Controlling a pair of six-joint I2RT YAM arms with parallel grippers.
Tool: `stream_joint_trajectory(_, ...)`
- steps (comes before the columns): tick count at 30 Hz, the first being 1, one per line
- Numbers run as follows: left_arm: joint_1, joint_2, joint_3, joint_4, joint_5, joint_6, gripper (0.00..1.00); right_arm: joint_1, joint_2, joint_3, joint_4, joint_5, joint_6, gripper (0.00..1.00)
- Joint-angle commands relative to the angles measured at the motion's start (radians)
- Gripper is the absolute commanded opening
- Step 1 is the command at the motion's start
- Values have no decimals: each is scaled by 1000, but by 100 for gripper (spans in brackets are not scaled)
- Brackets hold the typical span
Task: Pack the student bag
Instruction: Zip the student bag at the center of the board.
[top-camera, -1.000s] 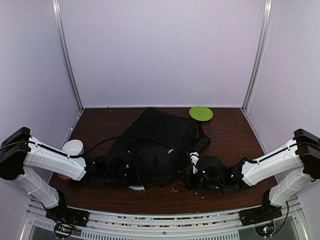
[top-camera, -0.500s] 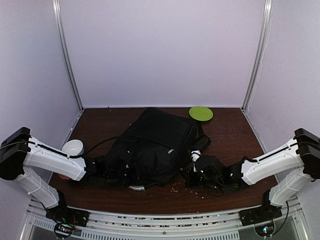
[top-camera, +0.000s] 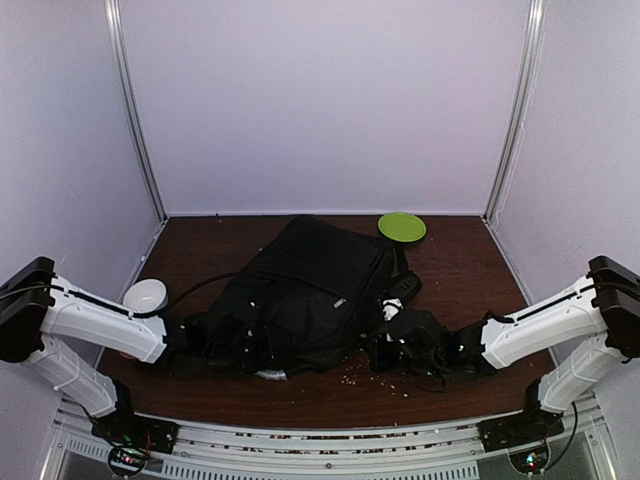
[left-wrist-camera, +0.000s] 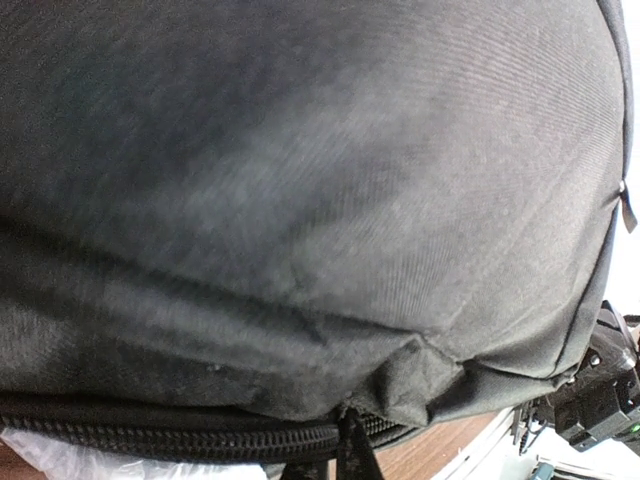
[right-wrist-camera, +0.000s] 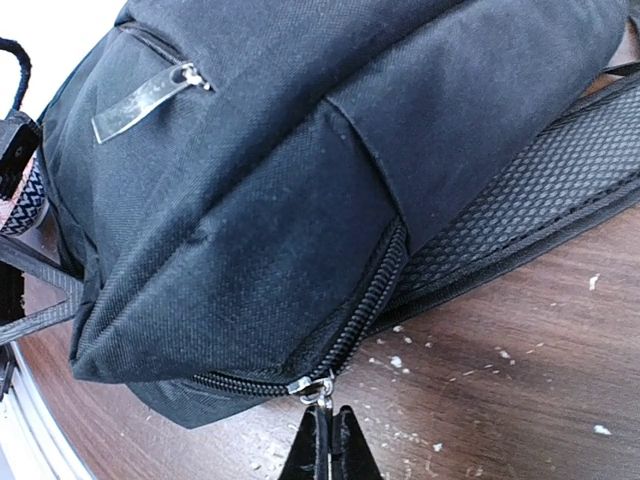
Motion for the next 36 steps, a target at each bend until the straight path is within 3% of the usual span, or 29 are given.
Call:
stream_joint_trajectory(1, 36, -7, -61, -18, -56, 13, 0, -11, 40, 2, -12, -6, 21, 0)
stream_joint_trajectory(13, 110, 73, -118, 136, 38, 1, 0, 41, 87, 28, 54, -47, 34, 0)
stream_joint_trajectory(23, 176, 68, -98, 113, 70, 56, 0, 60, 117, 43, 82, -58, 37, 0)
stream_joint_trajectory(36, 184, 37, -116, 82, 64, 65, 0, 45, 140, 72, 17, -4, 32, 0)
